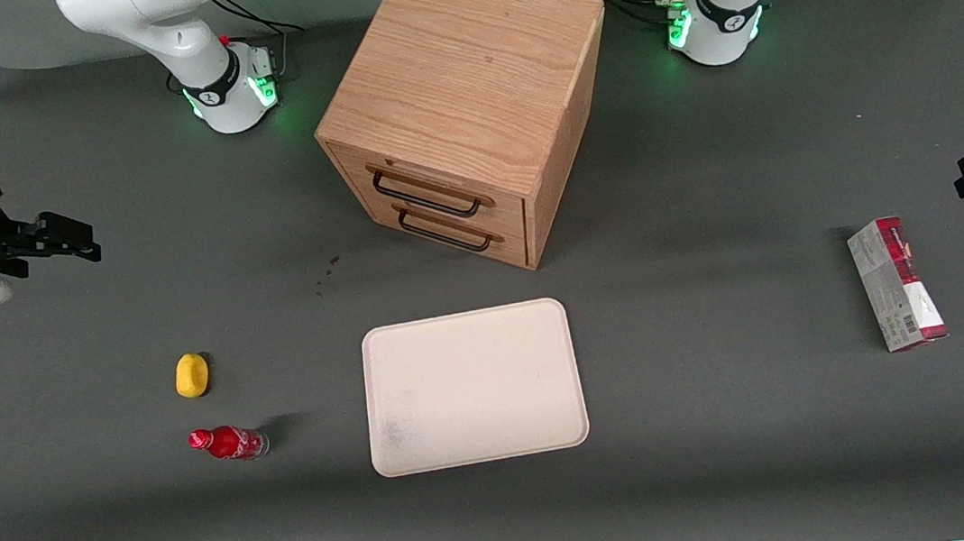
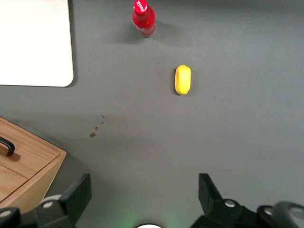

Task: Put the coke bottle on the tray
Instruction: 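Move the open right gripper toward the red Coca-Cola bottle, then lower the right gripper over the bottle's cap end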

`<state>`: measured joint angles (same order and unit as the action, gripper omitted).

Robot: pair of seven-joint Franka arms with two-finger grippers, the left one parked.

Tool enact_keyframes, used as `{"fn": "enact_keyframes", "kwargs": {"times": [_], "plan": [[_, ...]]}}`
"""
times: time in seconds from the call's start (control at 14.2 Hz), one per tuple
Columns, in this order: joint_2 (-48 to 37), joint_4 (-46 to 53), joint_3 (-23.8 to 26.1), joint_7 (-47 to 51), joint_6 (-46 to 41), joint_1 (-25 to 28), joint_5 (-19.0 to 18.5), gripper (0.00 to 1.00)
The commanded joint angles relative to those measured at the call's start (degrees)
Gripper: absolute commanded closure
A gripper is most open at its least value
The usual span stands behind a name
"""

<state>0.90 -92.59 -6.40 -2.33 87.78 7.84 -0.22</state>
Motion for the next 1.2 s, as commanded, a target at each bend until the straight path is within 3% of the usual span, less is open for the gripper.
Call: {"fn": "enact_keyframes", "kwargs": {"times": [0.0, 0.21, 0.35, 0.71, 0.85, 1.13], "plan": [[0.7, 2.5, -0.8, 0.6, -1.0, 0.8, 1.0, 0.0], [1.6, 3.7, -0.7, 0.6, -1.0, 0.8, 1.0, 0.0], [6.3, 10.1, -0.7, 0.6, -1.6, 0.8, 1.1, 0.0], [29.7, 41.0, -0.5, 2.0, -10.0, 0.4, 2.7, 0.0], [31.7, 43.1, -0.2, 5.0, -9.2, -1.4, 5.5, 0.0], [31.7, 43.0, -0.2, 5.1, -8.8, -1.5, 5.8, 0.0]]}}
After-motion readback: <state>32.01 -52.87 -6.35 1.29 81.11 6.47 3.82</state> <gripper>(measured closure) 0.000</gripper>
